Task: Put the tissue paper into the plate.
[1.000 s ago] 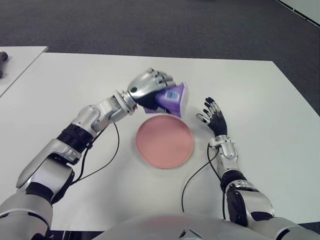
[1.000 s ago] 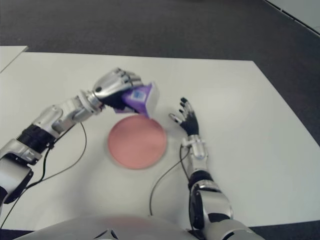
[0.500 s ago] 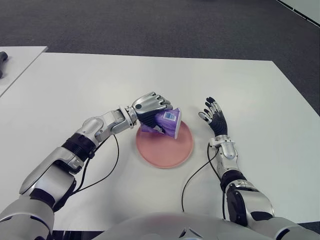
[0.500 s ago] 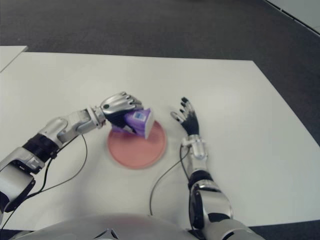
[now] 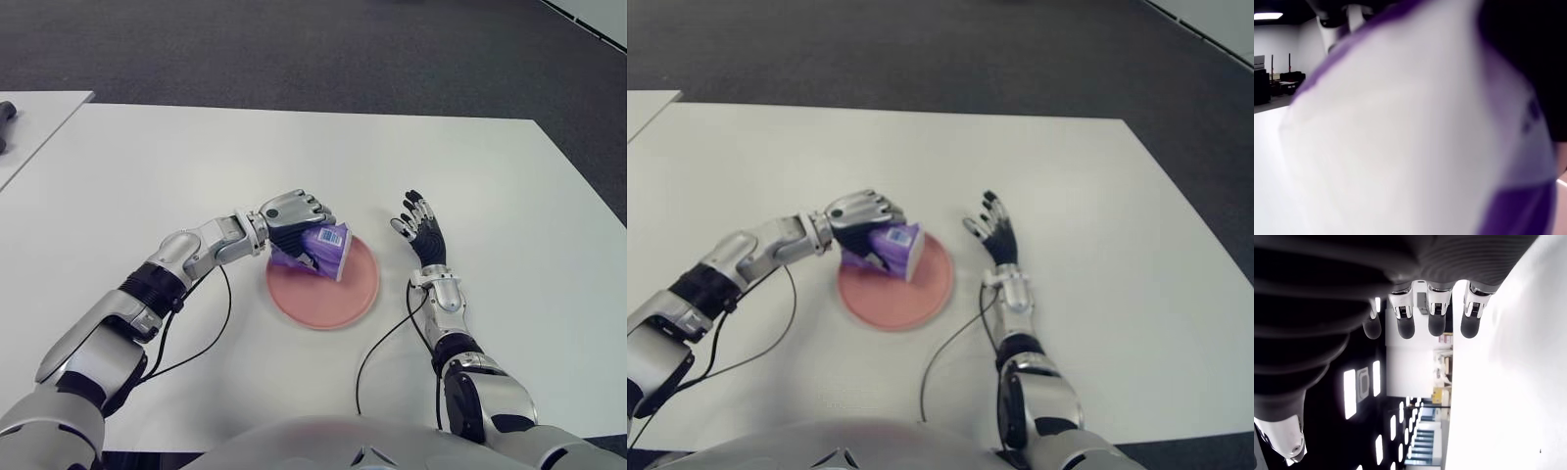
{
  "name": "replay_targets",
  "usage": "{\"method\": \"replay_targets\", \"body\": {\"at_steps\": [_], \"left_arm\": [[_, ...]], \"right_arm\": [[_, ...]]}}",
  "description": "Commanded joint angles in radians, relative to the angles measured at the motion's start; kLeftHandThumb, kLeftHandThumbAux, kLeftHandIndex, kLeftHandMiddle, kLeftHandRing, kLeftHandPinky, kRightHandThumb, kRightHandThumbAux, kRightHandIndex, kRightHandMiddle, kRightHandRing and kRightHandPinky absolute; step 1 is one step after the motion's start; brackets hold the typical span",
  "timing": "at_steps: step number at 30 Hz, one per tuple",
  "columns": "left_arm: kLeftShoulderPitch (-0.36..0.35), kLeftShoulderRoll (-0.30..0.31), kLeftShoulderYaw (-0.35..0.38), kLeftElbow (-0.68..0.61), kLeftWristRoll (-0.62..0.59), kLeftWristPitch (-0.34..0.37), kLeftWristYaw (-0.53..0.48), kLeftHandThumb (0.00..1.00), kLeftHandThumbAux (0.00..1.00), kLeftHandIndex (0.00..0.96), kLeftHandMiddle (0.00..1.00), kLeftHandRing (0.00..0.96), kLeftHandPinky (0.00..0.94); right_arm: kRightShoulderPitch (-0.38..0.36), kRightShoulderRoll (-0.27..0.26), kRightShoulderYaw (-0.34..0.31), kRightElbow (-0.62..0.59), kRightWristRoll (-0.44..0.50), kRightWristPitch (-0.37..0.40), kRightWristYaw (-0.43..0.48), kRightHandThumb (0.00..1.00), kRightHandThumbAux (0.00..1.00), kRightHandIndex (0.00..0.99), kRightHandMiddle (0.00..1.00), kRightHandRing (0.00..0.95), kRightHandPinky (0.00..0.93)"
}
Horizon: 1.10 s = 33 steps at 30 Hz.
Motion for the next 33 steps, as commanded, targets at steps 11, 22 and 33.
{"method": "replay_targets", "body": {"at_steps": [11, 22, 33], "left_arm": [[0.039, -0.006, -0.034, 0.043, 0.034, -0.027, -0.011, 0.95, 0.651, 0.383, 0.504, 0.533, 0.8], [0.066, -0.048, -0.025, 0.115, -0.027, -0.088, 0.088, 0.272, 0.531, 0.316, 0.336, 0.294, 0.297], [0.125, -0.039, -0.022, 0.051, -0.157, -0.082, -0.124, 0.011, 0.371, 0.008, 0.007, 0.005, 0.005]], "right_arm": [[0.059, 0.013, 0.012, 0.061, -0.011, 0.059, -0.012, 0.0, 0.577, 0.0, 0.0, 0.0, 0.0], [0.053, 0.011, 0.016, 0.072, -0.015, 0.068, -0.024, 0.0, 0.579, 0.0, 0.0, 0.0, 0.0], [0.058, 0.014, 0.027, 0.06, -0.035, 0.087, -0.062, 0.0, 0.638, 0.0, 0.0, 0.0, 0.0]]}}
